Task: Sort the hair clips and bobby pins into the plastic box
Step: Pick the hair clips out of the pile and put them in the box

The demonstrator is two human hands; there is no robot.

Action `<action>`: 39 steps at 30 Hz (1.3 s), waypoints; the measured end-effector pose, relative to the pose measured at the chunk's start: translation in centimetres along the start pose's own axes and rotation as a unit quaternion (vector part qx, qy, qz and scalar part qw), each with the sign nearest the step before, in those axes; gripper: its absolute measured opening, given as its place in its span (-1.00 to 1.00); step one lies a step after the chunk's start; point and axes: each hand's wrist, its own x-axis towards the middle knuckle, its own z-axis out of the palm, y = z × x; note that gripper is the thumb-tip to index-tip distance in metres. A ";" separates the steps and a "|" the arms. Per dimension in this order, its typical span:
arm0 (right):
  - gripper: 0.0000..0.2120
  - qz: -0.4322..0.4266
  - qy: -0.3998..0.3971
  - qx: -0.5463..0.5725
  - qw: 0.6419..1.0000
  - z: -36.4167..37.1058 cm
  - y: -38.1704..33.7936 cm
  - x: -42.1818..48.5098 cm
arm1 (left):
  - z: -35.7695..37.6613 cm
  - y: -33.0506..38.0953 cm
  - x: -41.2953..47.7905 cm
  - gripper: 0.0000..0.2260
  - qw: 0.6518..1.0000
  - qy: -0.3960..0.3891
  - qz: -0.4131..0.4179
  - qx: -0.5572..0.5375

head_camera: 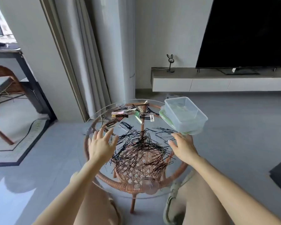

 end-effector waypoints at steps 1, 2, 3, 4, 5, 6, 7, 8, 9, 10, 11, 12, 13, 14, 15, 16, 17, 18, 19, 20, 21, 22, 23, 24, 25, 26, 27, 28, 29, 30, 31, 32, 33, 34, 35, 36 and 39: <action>-0.52 0.012 -0.013 -0.022 1.000 0.6 0.0 0.5 | 0.6 -0.2 -0.2 -0.51 0.999 -0.024 -0.032 0.013; -0.50 0.019 -0.022 -0.037 0.999 1.1 -0.1 1.1 | 1.5 -0.4 -0.1 -0.50 0.998 -0.032 -0.048 0.027; -0.49 0.029 -0.030 -0.041 0.998 1.9 -0.1 1.6 | 2.3 -0.6 -0.4 -0.49 0.997 -0.040 -0.063 0.034; -0.47 0.040 -0.037 -0.044 0.998 2.4 -0.1 1.9 | 3.2 -0.9 -0.8 -0.48 0.996 -0.042 -0.076 0.035; -0.45 0.057 -0.036 -0.043 0.997 2.8 -0.3 2.3 | 3.8 -0.8 -1.0 -0.45 0.995 -0.045 -0.084 0.031; -0.44 0.073 -0.035 -0.041 0.996 3.1 -0.5 2.6 | 4.4 -0.8 -1.0 -0.41 0.994 -0.050 -0.090 0.033; -0.43 0.087 -0.038 -0.040 0.995 3.5 -0.7 2.8 | 4.9 -0.7 -1.1 -0.36 0.993 -0.056 -0.092 0.044; -0.43 0.095 -0.047 -0.044 0.993 3.7 -1.2 2.7 | 5.3 -0.4 -1.2 -0.30 0.993 -0.060 -0.082 0.053; -0.44 0.087 -0.056 -0.050 0.993 4.0 -1.8 2.2 | 5.6 0.1 -1.5 -0.24 0.994 -0.061 -0.069 0.055; -0.45 0.066 -0.060 -0.056 0.995 4.5 -2.5 1.7 | 5.9 0.5 -1.7 -0.21 0.995 -0.066 -0.052 0.052; -0.44 0.038 -0.060 -0.043 0.997 4.9 -3.3 0.9 | 6.1 1.1 -1.9 -0.20 0.996 -0.066 -0.034 0.040; -0.42 0.005 -0.061 -0.024 0.998 5.2 -4.2 0.1 | 6.2 1.7 -2.1 -0.24 0.997 -0.066 -0.012 0.026; -0.37 -0.028 -0.063 0.003 0.998 5.4 -5.0 -0.6 | 6.4 2.3 -2.2 -0.31 0.998 -0.069 0.012 0.009; -0.35 -0.055 -0.065 0.031 0.996 5.6 -5.4 -1.0 | 6.6 2.8 -2.3 -0.37 0.996 -0.076 0.037 -0.011; -0.37 -0.070 -0.065 0.060 0.994 5.8 -5.5 -1.1 | 6.9 3.3 -2.2 -0.40 0.994 -0.081 0.060 -0.038; -0.44 -0.076 -0.053 0.093 0.991 5.6 -5.4 -1.0 | 6.8 3.6 -2.3 -0.42 0.992 -0.085 0.075 -0.063; -0.50 -0.071 -0.035 0.112 0.991 5.4 -5.1 -0.5 | 6.8 3.6 -2.1 -0.42 0.990 -0.077 0.087 -0.081; -0.54 -0.060 -0.012 0.123 0.991 5.0 -4.6 0.3 | 6.6 3.5 -1.8 -0.42 0.990 -0.065 0.092 -0.086; -0.57 -0.043 0.003 0.126 0.991 4.5 -4.0 1.3 | 6.5 3.2 -1.2 -0.42 0.992 -0.051 0.087 -0.076; -0.57 -0.024 0.005 0.122 0.992 4.1 -3.3 2.4 | 6.3 2.8 -0.6 -0.41 0.995 -0.037 0.074 -0.058; -0.55 -0.005 -0.006 0.105 0.994 3.6 -2.8 3.4 | 6.1 2.2 0.1 -0.39 0.998 -0.026 0.055 -0.032; -0.53 0.011 -0.024 0.082 0.996 3.4 -2.3 4.4 | 5.9 1.7 0.9 -0.38 0.999 -0.020 0.029 -0.005; -0.51 0.020 -0.040 0.053 0.998 3.4 -2.0 5.2 | 5.8 1.2 1.7 -0.37 1.000 -0.020 -0.002 0.021; -0.50 0.024 -0.052 0.025 0.998 3.6 -1.9 5.8 | 5.8 0.8 2.3 -0.38 0.998 -0.027 -0.034 0.043; -0.48 0.027 -0.064 0.004 0.998 4.0 -2.0 6.2 | 5.9 0.6 2.9 -0.38 0.996 -0.039 -0.063 0.057; -0.47 0.028 -0.071 -0.008 0.997 4.6 -2.3 6.3 | 6.1 0.6 3.3 -0.39 0.993 -0.053 -0.082 0.065; -0.47 0.026 -0.077 -0.011 0.997 5.3 -2.8 6.3 | 6.3 0.6 3.5 -0.39 0.991 -0.066 -0.086 0.074; -0.47 0.013 -0.079 -0.009 0.997 6.0 -3.4 6.0 | 6.5 0.8 3.6 -0.40 0.990 -0.077 -0.082 0.080; -0.46 -0.007 -0.081 -0.005 0.997 6.5 -4.1 5.6 | 6.7 1.0 3.4 -0.41 0.990 -0.085 -0.072 0.081; -0.43 -0.031 -0.088 0.003 0.996 6.9 -4.8 5.0 | 6.8 1.1 3.2 -0.40 0.991 -0.090 -0.061 0.078; -0.35 -0.059 -0.094 0.018 0.994 7.0 -5.7 4.4 | 6.8 1.1 2.8 -0.38 0.992 -0.092 -0.051 0.071; -0.26 -0.088 -0.103 0.034 0.990 7.0 -6.3 3.7 | 6.7 1.1 2.4 -0.33 0.993 -0.091 -0.037 0.062; -0.23 -0.115 -0.115 0.047 0.986 6.9 -6.9 3.2 | 6.6 0.9 2.0 -0.26 0.994 -0.091 -0.020 0.052; -0.28 -0.136 -0.125 0.066 0.981 6.6 -7.4 2.8 | 6.5 0.8 1.5 -0.20 0.995 -0.094 0.001 0.044; -0.39 -0.146 -0.135 0.096 0.975 6.3 -7.7 2.7 | 6.2 0.6 1.2 -0.16 0.994 -0.100 0.019 0.034; -0.51 -0.150 -0.138 0.133 0.970 5.7 -7.9 2.7 | 5.8 0.5 1.0 -0.17 0.994 -0.105 0.031 0.013; -0.63 -0.125 -0.095 0.220 0.963 3.7 -7.3 2.9 | 4.3 -0.5 0.8 -0.27 0.993 -0.088 0.033 -0.075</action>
